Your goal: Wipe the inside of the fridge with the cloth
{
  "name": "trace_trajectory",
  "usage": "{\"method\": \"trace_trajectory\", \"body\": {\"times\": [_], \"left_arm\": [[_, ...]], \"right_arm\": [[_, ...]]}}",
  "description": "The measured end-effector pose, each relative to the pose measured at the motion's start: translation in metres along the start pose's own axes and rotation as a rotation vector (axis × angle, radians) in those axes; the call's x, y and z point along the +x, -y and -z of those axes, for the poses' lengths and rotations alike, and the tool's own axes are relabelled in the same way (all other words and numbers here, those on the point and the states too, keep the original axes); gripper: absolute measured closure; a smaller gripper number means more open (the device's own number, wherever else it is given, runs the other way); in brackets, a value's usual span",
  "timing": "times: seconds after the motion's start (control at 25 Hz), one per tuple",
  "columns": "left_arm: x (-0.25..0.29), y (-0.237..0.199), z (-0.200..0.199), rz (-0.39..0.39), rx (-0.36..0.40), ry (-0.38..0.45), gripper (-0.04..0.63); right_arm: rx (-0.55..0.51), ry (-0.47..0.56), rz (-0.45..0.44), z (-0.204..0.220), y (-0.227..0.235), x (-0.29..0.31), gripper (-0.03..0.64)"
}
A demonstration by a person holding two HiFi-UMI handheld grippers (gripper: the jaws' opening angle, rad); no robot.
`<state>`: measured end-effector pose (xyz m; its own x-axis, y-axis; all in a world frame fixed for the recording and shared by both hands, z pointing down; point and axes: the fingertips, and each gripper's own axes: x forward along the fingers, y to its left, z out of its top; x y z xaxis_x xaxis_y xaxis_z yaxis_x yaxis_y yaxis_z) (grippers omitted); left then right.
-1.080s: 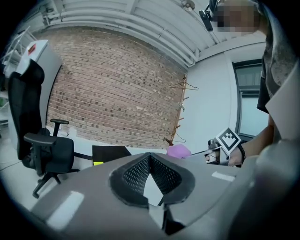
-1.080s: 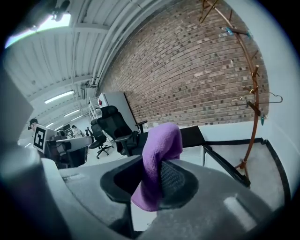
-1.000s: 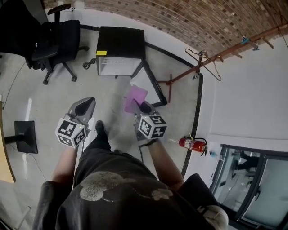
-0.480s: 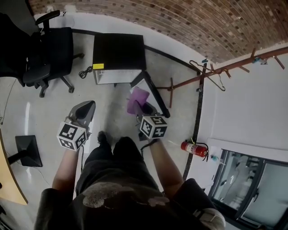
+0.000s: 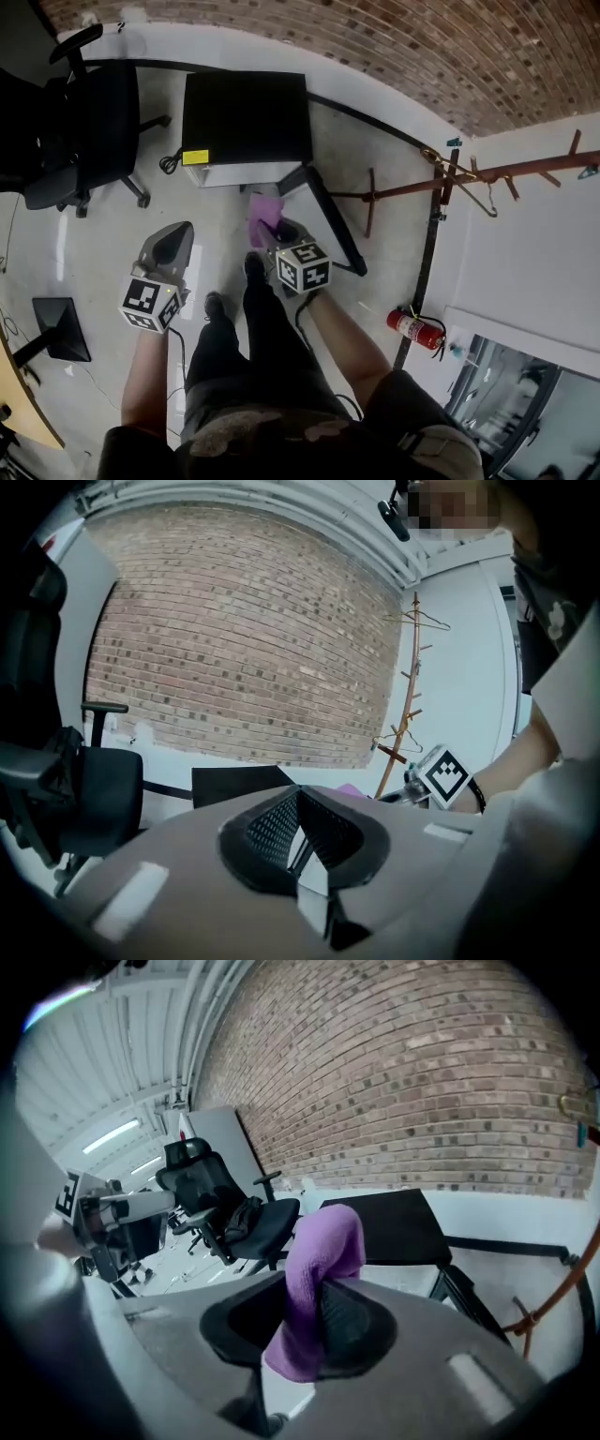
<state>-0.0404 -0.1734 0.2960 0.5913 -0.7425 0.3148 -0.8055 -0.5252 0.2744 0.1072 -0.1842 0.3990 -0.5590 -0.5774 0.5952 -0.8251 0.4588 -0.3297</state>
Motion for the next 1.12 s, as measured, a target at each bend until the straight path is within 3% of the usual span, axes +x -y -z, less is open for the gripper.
{"method": "trace_trajectory", "body": {"times": [0.2,0.48,0.88,1.12], "left_arm": [[0.040,-0.036,0.039,-0.021,-0.042,0.038,0.578],[0.085,-0.088,0.134,-0.044,-0.032,0.037,0.578],[0.142,-0.149,0.211,-0.032,0.010,0.101,0.578],[0.170,-0.185,0.258,-0.041,0.046,0.130,0.578]], "right_arm": [[-0.057,-0.017,-0.073,0.020,0.019,0.070,0.541],[-0.076,0.006,-0.088,0.071,0.050,0.153,0.541],[-0.085,0.092,-0.121,0.117,0.078,0.252,0.541],[-0.097,0.196,-0.176,0.116,0.085,0.306,0.540]]}}
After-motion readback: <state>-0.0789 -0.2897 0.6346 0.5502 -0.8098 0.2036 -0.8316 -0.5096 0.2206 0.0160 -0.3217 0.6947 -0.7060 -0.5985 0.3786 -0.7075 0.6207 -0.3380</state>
